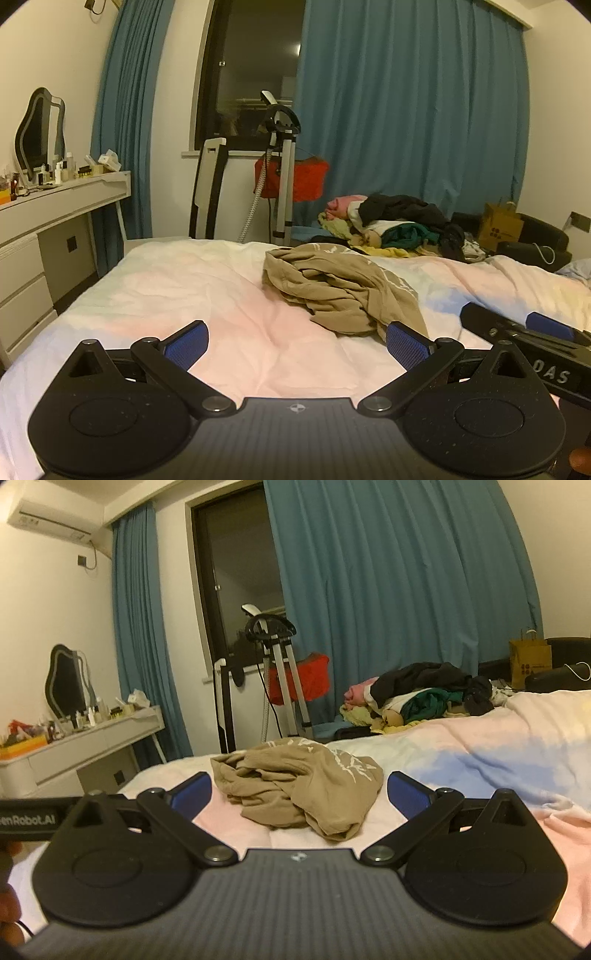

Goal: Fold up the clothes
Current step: 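Move both grippers toward the crumpled beige T-shirt on the bed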

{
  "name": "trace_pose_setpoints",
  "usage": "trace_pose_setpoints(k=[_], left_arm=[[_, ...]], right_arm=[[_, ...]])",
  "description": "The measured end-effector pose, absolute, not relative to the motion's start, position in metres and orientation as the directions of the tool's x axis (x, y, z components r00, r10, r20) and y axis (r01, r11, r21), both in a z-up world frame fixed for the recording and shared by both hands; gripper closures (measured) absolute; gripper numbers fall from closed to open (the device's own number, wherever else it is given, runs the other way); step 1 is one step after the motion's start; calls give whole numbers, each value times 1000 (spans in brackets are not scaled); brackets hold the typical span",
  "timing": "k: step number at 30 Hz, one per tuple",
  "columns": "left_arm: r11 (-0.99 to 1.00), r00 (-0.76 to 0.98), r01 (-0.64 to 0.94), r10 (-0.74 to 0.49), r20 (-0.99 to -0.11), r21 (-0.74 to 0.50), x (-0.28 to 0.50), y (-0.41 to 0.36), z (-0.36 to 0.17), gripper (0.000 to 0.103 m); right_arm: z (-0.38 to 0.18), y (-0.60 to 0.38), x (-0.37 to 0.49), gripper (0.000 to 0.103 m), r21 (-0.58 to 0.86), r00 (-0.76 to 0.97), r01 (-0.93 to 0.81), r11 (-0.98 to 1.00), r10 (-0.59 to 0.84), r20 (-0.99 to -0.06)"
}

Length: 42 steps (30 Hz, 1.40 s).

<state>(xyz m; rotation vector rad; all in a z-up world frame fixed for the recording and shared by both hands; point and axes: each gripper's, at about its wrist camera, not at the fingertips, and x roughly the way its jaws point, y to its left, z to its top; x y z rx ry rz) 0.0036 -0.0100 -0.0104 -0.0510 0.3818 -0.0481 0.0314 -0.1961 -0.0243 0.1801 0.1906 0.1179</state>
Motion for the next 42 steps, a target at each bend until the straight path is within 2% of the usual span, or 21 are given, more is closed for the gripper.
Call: trace_pose_setpoints(k=[6,12,17,22,30,38,42], left_arm=[[999,936,30,-43,-350,-44,-4,-7,-5,0],[999,931,27,-35,-364,-27,-11,0,-6,0],[999,930,24,-35,-365,-35,-15,8,-4,0],[999,936,23,-30,-351,-25,-15,12,-3,0],[1000,931,-17,12,-364,-11,-2,9,-10,0],[999,924,-21,37,-380,48,44,-5,-1,0],[999,910,-39,50,-412,34,75,-12,1,0]], right_arm=[[-24,-197,30,0,171,974,-57,984,92,-206],[-21,-194,26,0,226,971,-48,973,98,-218],[-8,-181,42,0,265,960,12,964,63,-274],[5,-169,50,0,244,971,38,969,22,-238],[-18,-175,53,0,215,983,6,977,34,-182],[-39,-198,78,1,206,982,10,979,29,-186],[-45,-205,89,3,217,979,6,976,38,-198]])
